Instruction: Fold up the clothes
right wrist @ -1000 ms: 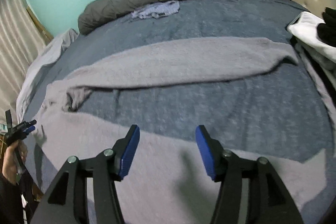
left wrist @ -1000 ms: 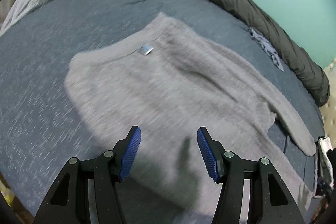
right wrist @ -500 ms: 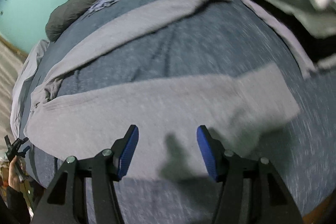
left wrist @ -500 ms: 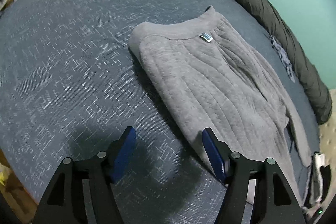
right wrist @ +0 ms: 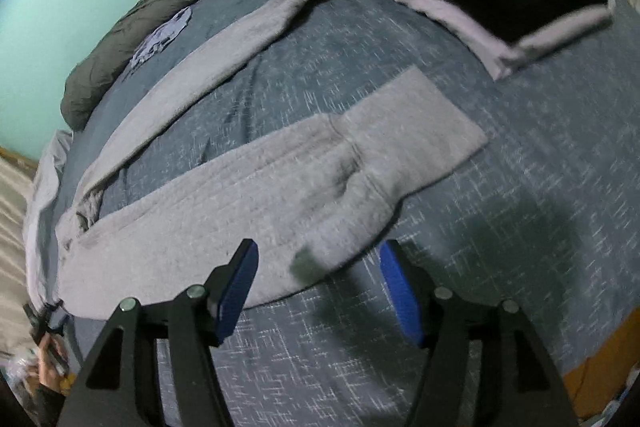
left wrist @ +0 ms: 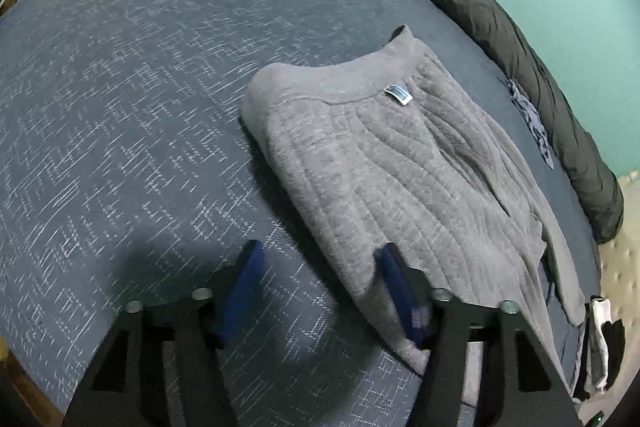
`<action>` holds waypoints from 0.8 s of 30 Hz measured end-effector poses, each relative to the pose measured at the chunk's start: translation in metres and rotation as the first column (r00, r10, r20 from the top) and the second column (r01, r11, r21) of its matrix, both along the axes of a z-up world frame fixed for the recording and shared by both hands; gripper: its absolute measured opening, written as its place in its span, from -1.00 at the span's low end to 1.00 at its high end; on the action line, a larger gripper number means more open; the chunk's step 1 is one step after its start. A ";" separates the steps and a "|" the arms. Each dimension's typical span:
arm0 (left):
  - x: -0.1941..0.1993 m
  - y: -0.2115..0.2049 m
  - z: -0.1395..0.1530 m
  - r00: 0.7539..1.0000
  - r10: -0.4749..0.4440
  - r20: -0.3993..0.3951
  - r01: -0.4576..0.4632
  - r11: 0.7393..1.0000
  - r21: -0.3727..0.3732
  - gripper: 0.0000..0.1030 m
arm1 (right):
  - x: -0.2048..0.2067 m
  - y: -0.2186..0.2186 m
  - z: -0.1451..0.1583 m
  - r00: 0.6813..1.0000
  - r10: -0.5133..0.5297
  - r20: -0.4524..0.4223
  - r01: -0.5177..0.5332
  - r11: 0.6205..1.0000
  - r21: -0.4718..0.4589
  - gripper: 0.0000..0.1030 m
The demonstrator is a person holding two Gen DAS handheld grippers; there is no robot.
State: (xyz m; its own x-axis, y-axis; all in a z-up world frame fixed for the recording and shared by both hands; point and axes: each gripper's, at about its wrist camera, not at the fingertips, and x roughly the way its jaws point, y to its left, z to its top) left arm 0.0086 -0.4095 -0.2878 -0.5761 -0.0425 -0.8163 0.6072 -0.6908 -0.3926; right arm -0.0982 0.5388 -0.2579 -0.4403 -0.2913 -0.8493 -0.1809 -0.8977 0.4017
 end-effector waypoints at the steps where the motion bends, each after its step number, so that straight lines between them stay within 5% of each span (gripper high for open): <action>1: -0.001 0.000 -0.001 1.000 -0.004 -0.005 0.004 1.000 0.002 -0.11 | -0.002 0.002 -0.004 1.000 -0.010 0.005 0.010 1.000 -0.016 0.25; 3: -0.003 -0.001 -0.002 1.000 -0.013 -0.015 0.013 1.000 0.007 -0.59 | -0.006 0.003 -0.011 0.999 -0.029 0.015 0.029 0.999 -0.029 0.25; 6: -0.003 0.001 0.002 0.999 -0.033 -0.030 0.033 0.999 -0.009 -0.90 | -0.013 0.001 -0.018 0.999 -0.039 0.014 0.040 0.999 -0.018 0.25; 7: -0.003 0.002 0.004 0.999 -0.040 -0.035 0.039 0.999 -0.018 -0.91 | -0.015 0.000 -0.018 0.999 -0.036 0.009 0.036 0.999 -0.002 0.13; 8: -0.001 0.003 0.009 0.998 -0.035 -0.047 0.034 0.999 -0.028 -0.92 | -0.017 -0.001 -0.018 0.999 -0.031 0.006 0.031 0.999 0.021 -0.28; 11: 0.008 0.004 0.023 0.996 -0.025 -0.083 0.021 0.999 -0.048 -0.93 | -0.021 -0.001 -0.013 1.000 -0.019 -0.011 0.019 0.998 0.059 -0.80; 24: 0.062 0.011 0.066 0.990 -0.033 -0.135 0.030 0.999 -0.025 -0.94 | -0.010 0.018 0.064 0.990 0.073 -0.122 -0.063 0.995 0.083 -0.90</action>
